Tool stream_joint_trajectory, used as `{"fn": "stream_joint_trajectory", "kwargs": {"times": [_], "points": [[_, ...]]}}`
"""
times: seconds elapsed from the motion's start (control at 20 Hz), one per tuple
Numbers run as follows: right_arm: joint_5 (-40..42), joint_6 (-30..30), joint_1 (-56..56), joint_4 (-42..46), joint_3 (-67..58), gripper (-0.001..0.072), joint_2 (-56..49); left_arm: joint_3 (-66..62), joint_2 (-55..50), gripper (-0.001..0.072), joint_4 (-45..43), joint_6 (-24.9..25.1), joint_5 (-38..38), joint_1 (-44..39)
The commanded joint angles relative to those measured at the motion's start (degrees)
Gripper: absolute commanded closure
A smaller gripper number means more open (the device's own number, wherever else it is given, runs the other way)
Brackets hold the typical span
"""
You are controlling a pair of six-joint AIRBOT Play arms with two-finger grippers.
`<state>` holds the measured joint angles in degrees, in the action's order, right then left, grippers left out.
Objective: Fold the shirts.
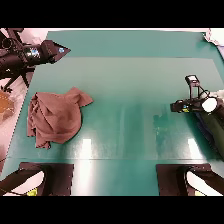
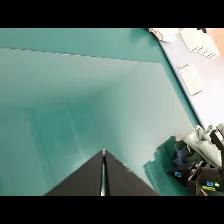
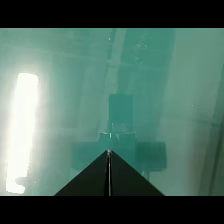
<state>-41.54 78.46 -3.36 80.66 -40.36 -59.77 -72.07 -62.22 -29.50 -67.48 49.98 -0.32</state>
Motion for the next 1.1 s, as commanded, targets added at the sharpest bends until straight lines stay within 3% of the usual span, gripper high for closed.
{"fn": "stream_joint_trajectory", "kwargs": {"times": [0.0,1.05], "points": [[0.0,0.0,0.0,0.0,0.0,0.0693,0.0,0.1,-0.1,0.0684,-0.1,0.0,0.0,0.0],[1.1,0.0,0.0,0.0,0.1,0.0693,-19.4,0.1,0.0,0.0684,0.0,0.0,0.0,0.0]]}}
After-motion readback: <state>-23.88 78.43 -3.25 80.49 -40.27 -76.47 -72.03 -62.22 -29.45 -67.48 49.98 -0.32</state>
